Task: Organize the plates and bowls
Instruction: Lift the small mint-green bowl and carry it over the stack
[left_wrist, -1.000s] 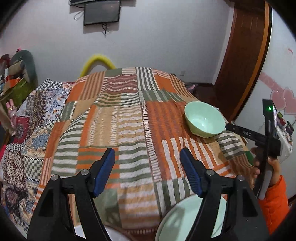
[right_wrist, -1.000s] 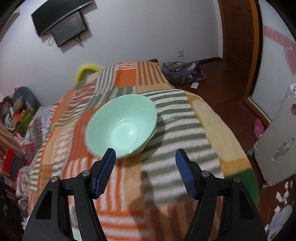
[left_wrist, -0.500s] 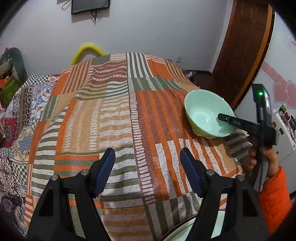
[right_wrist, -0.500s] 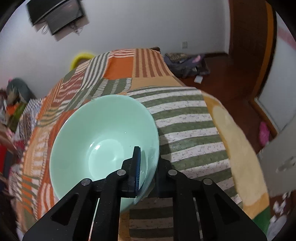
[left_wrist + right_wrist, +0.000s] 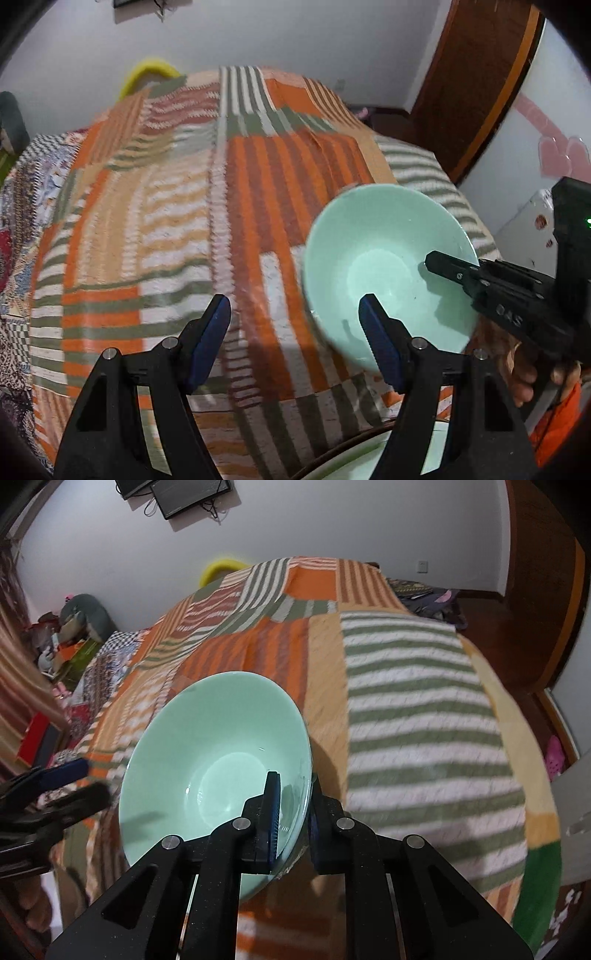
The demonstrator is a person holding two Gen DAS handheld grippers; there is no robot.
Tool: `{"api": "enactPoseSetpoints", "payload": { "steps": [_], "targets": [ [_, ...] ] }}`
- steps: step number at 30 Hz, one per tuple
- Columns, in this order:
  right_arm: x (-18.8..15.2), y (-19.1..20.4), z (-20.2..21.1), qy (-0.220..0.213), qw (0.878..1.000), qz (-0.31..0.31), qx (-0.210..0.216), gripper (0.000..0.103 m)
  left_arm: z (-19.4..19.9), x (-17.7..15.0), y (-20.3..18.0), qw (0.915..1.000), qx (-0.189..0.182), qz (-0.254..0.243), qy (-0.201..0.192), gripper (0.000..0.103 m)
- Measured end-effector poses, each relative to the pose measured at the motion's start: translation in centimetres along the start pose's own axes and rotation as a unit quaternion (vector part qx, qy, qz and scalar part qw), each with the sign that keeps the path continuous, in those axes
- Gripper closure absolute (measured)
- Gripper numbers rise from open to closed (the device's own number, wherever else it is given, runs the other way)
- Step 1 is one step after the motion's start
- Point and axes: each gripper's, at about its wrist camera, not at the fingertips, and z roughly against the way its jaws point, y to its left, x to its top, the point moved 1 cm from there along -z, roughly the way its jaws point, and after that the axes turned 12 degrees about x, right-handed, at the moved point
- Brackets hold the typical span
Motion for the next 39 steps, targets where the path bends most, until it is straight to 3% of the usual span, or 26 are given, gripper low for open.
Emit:
{"api": "enactPoseSetpoints", "payload": {
  "steps": [6,16,27,39],
  "targets": [
    [-0.6,0.5,-0.4,0.000,1.000,0.000,-0.003,0.091,-2.8,-0.7,-1.6,0.9974,-0.044,-0.015,0.056,0.086],
    [-0.5,2.2,1.2,-0.013,1.000,0.001,-0.002,0.091,-0.4,-1.3,-1.4,0.9986,-0.037,-0.012,0.037,0.087],
    [-0.8,6.9,5.8,-0.055,0.998,0.027,0.015,0.091,8.5,-2.7,0.0,0.9991,-0.021,-0.010,-0.036,0.087],
    [-3.0,12.1,8.7,-0.075,0.995,0.055,0.025,0.091,16.5,-7.2,2.8,0.9965,-0.010,0.006,-0.082,0.087]
  ]
}}
